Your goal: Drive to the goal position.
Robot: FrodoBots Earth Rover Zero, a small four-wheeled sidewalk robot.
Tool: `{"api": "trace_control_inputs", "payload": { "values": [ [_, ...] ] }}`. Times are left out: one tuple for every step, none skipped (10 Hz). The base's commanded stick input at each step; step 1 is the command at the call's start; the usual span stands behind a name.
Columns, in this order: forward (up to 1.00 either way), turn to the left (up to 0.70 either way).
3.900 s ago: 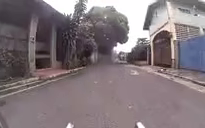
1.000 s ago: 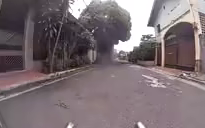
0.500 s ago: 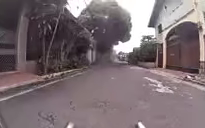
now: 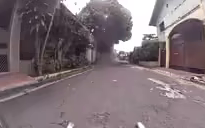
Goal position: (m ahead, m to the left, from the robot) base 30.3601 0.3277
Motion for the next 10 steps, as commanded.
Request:
{"api": "trace_control_inputs", "payload": {
  "values": [
    [0.7,0.0],
    [0.7,0.0],
    [0.7,0.0],
    [0.7,0.0],
    [0.7,0.0],
    [0.7,0.0],
    [0.7,0.0],
    [0.7,0.0],
    [0.7,0.0],
    [0.7,0.0]
  ]
}}
